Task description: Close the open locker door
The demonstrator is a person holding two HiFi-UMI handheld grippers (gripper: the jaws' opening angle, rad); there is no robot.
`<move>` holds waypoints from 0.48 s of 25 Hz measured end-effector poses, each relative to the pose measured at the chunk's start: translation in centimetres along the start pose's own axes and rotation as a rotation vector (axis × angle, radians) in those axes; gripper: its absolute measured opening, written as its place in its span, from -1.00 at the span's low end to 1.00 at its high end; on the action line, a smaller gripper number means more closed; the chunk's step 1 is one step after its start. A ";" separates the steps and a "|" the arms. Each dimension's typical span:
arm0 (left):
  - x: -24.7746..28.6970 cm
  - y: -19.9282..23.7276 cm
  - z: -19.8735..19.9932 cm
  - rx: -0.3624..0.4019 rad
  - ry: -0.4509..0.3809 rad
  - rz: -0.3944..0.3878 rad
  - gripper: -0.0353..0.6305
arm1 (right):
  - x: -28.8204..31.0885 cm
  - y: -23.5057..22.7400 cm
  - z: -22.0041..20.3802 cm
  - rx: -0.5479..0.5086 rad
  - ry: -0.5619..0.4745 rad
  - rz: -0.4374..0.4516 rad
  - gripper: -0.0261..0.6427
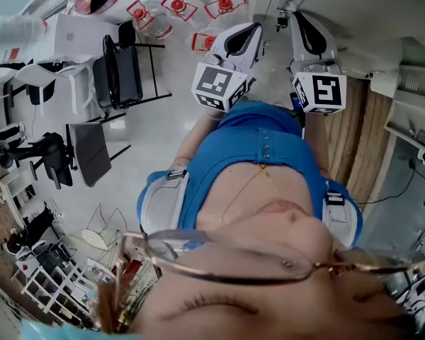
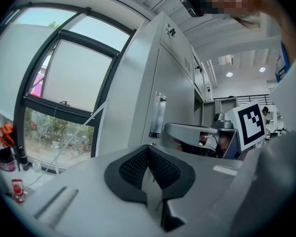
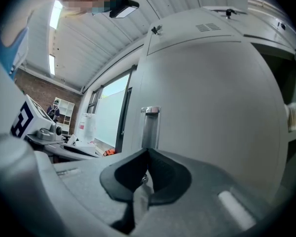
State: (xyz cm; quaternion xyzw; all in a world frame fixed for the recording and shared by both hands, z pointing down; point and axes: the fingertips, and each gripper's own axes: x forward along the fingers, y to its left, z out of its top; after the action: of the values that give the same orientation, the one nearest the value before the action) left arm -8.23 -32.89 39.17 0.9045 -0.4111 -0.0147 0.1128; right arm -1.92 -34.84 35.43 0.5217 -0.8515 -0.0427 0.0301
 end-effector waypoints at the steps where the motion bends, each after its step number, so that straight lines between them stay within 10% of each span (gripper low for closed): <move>1: 0.2 -0.3 0.0 0.003 0.004 -0.003 -0.89 | -0.3 -0.1 -0.1 0.002 0.006 -0.003 -0.91; 12: 1.2 -3.6 -1.1 0.020 0.022 -0.001 -0.89 | -2.8 -0.4 -2.6 0.026 0.081 0.028 -0.91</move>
State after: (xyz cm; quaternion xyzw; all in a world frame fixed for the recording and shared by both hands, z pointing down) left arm -4.61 -31.25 39.51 0.9058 -0.4097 -0.0009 0.1082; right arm -0.05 -32.60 37.96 0.5115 -0.8572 -0.0101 0.0586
